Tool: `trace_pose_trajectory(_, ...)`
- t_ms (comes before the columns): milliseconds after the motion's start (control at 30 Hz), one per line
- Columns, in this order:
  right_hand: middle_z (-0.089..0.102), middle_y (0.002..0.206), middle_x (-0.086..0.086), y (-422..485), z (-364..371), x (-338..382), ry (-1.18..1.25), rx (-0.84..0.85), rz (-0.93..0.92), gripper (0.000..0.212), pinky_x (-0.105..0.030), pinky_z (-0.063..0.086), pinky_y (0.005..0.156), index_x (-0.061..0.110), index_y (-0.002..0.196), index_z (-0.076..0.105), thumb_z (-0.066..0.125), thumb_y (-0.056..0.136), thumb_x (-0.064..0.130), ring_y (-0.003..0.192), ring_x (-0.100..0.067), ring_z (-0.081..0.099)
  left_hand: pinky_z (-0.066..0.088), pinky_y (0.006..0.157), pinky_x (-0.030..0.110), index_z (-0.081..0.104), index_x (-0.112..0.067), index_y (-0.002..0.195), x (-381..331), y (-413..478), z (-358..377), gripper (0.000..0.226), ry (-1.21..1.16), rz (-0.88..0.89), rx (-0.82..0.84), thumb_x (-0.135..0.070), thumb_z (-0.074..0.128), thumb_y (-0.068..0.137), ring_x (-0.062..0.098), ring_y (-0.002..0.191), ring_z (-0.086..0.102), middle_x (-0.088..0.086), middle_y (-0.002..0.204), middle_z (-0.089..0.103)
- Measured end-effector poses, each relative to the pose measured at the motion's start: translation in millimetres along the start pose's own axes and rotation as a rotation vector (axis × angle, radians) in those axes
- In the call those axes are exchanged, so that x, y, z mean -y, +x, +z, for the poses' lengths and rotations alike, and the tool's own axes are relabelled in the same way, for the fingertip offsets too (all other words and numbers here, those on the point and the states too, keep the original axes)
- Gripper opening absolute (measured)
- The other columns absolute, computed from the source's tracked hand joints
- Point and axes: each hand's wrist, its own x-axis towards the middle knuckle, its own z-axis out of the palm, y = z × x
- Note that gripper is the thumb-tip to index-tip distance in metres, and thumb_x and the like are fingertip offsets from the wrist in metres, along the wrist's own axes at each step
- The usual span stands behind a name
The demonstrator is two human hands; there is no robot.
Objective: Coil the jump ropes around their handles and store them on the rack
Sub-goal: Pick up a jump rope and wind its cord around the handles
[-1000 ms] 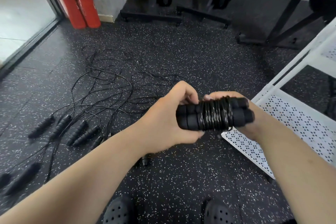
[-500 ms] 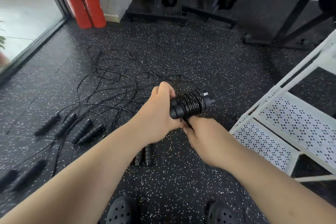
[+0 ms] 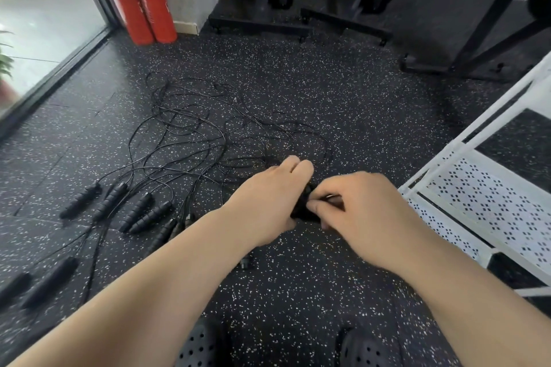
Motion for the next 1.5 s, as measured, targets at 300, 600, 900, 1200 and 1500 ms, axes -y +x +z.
trace_pose_trajectory(300, 0.077, 0.071, 0.003, 13, -26, -36, 0.495, -0.099, -0.010, 0.005, -0.027, 0.055, 0.063, 0.029, 0.085, 0.082, 0.085, 0.089, 0.029, 0.060, -0.014, 0.071, 0.058, 0.087, 0.024, 0.050, -0.031, 0.107, -19, -13, -25, 0.072, -0.600, 0.002, 0.106, -0.051, 0.102, 0.060, -0.002, 0.097, 0.067, -0.017, 0.109, 0.064)
trace_pose_trajectory(600, 0.076, 0.077, 0.001, 21, -17, -40, 0.628, -0.273, -0.007, 0.007, -0.028, 0.052, 0.067, 0.028, 0.085, 0.081, 0.083, 0.092, 0.029, 0.069, -0.011, 0.066, 0.062, 0.091, 0.031, 0.059, -0.040, 0.110, -23, -15, -34, 0.067, -0.869, -0.040, -0.051, -0.030, 0.105, 0.061, 0.006, 0.099, 0.074, -0.013, 0.109, 0.071)
trace_pose_trajectory(900, 0.079, 0.085, -0.002, 29, -7, -28, 0.832, -0.402, 0.147, 0.019, -0.040, 0.058, 0.080, 0.018, 0.088, 0.081, 0.082, 0.093, 0.037, 0.077, -0.013, 0.069, 0.059, 0.102, 0.047, 0.058, -0.029, 0.141, -19, -9, -25, 0.082, -1.395, -0.146, -0.232, -0.004, 0.096, 0.074, 0.026, 0.113, 0.072, 0.013, 0.127, 0.070)
trace_pose_trajectory(1200, 0.073, 0.074, 0.001, 30, 6, -16, 0.807, -0.583, 0.242, 0.031, -0.038, 0.054, 0.071, 0.018, 0.082, 0.075, 0.080, 0.093, 0.047, 0.065, -0.008, 0.060, 0.040, 0.119, 0.064, 0.062, -0.004, 0.136, -29, -6, -14, 0.045, -1.863, -0.201, -0.146, -0.010, 0.072, 0.092, 0.032, 0.120, 0.063, 0.019, 0.130, 0.067)
trace_pose_trajectory(1500, 0.069, 0.070, 0.006, 26, 5, -7, 0.665, -0.745, 0.223, 0.036, -0.041, 0.056, 0.070, 0.025, 0.079, 0.068, 0.075, 0.092, 0.058, 0.063, -0.008, 0.060, 0.049, 0.114, 0.059, 0.070, -0.015, 0.136, -48, -8, -9, 0.044, -1.904, -0.452, -0.144, -0.040, 0.058, 0.102, 0.033, 0.129, 0.067, 0.016, 0.134, 0.072)
